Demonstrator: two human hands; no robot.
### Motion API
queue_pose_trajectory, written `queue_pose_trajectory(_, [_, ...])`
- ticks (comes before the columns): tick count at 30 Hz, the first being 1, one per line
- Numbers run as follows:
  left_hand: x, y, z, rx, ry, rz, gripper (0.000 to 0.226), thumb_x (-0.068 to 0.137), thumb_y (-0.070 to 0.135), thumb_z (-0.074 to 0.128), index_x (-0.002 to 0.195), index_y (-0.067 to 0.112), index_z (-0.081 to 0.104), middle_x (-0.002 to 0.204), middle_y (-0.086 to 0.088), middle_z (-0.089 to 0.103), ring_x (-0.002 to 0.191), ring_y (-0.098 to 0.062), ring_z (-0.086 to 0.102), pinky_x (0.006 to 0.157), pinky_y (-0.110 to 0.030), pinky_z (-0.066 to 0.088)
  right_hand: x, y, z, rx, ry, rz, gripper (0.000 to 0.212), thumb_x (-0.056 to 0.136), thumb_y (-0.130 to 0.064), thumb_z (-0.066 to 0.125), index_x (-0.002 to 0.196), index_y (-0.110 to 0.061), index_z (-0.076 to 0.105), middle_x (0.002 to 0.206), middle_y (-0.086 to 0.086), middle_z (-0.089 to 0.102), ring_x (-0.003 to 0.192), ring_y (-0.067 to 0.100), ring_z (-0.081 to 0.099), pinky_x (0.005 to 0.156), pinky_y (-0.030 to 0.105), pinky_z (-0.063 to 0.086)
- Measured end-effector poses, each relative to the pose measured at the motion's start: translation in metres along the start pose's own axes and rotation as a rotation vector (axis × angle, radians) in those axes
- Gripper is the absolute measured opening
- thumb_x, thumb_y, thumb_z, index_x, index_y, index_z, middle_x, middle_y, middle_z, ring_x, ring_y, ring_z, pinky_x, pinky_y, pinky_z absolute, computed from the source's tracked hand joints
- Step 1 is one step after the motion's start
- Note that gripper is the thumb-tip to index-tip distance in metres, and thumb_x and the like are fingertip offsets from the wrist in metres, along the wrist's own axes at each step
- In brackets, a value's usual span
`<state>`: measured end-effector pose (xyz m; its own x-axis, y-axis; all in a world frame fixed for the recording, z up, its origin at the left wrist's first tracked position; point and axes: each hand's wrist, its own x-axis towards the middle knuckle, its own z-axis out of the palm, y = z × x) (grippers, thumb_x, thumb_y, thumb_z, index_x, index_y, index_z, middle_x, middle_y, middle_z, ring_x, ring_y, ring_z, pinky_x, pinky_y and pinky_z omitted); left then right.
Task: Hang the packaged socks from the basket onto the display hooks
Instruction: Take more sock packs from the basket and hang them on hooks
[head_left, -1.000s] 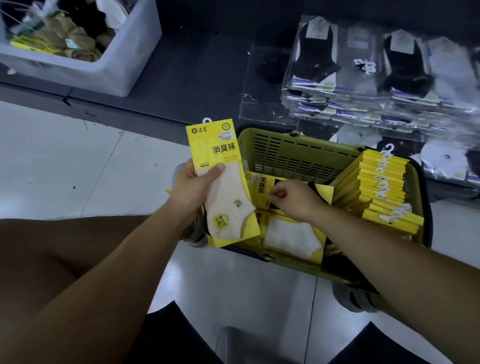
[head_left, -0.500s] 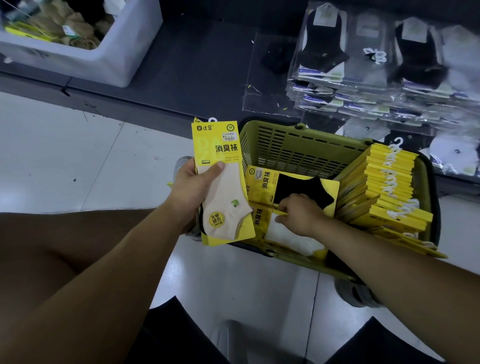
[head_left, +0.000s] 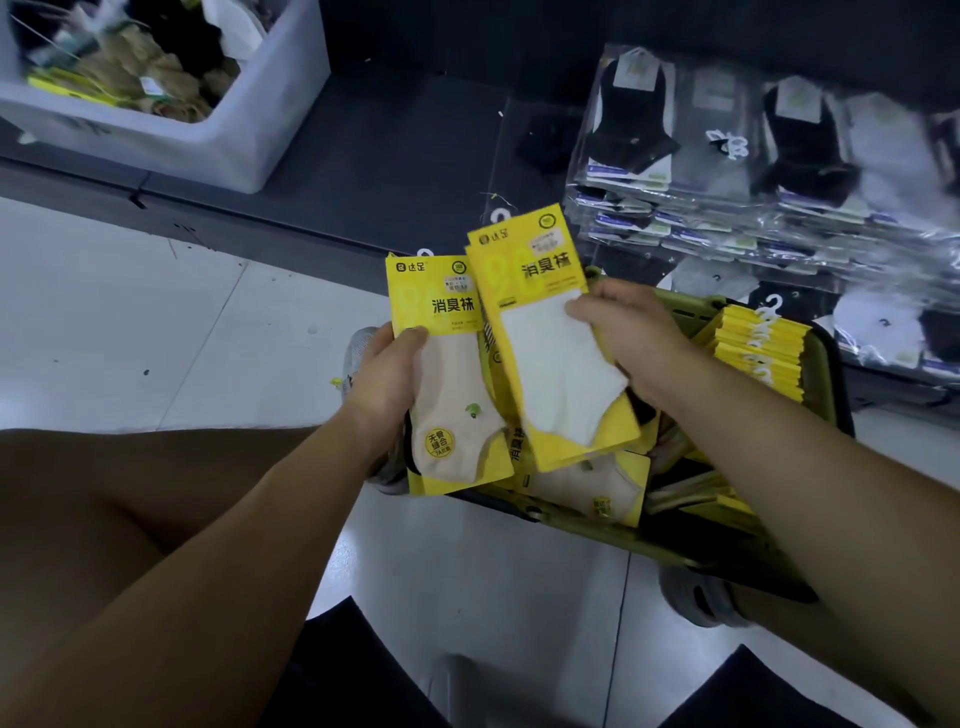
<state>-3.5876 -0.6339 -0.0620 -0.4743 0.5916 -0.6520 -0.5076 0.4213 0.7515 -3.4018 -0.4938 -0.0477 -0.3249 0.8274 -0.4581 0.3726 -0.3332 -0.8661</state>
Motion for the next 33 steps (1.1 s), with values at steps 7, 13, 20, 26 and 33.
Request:
queue_pose_trajectory(7, [0.001,-0.007,0.009,0.122,-0.122,0.142,0.036,0.107,0.025,0.063,0.136,0.004,0.066,0.127,-0.014,0.077,0.118,-0.037,0.074,0.105,-0.058,0.057,-0.011,0.022,0.046,-0.088,-0.186,-0.034,0.011,0.085,-0.025,0.078,0.087,-0.018,0.071,0.084,0.007,0.072,0.066,0.012,0.066,0.053,0.026,0.053])
queue_pose_trajectory(13, [0.009,-0.003,-0.013,0.1,-0.059,0.081,0.031,0.103,0.028,0.07,0.133,0.02,0.067,0.128,-0.006,0.077,0.118,-0.035,0.074,0.107,-0.061,0.054,0.027,0.062,0.013,-0.807,-0.05,-0.228,0.02,0.092,-0.033,0.069,0.108,-0.02,0.071,0.109,-0.001,0.071,0.104,0.02,0.063,0.082,0.031,0.05])
queue_pose_trajectory(20, [0.018,-0.01,-0.016,0.118,-0.069,0.077,0.033,0.101,0.03,0.073,0.132,0.019,0.068,0.127,-0.006,0.078,0.118,-0.036,0.074,0.106,-0.061,0.054,0.064,0.087,-0.001,-1.263,-0.134,-0.13,0.049,0.092,-0.051,0.063,0.131,-0.022,0.06,0.122,0.014,0.062,0.124,0.03,0.048,0.088,0.035,0.046])
queue_pose_trajectory(26, [0.022,-0.012,-0.016,0.098,-0.066,0.058,0.034,0.101,0.03,0.074,0.133,0.02,0.066,0.126,-0.006,0.078,0.117,-0.035,0.074,0.106,-0.062,0.055,0.063,0.095,0.004,-1.269,-0.091,-0.205,0.038,0.088,-0.046,0.07,0.118,-0.023,0.066,0.115,0.009,0.067,0.117,0.028,0.05,0.086,0.036,0.043])
queue_pose_trajectory(33, [0.018,-0.01,-0.013,0.088,-0.048,0.056,0.039,0.101,0.028,0.073,0.137,0.016,0.064,0.129,-0.009,0.077,0.119,-0.037,0.073,0.107,-0.061,0.054,0.058,0.093,0.0,-1.267,-0.099,-0.207,0.039,0.09,-0.043,0.069,0.124,-0.024,0.066,0.125,0.006,0.065,0.12,0.028,0.052,0.094,0.037,0.043])
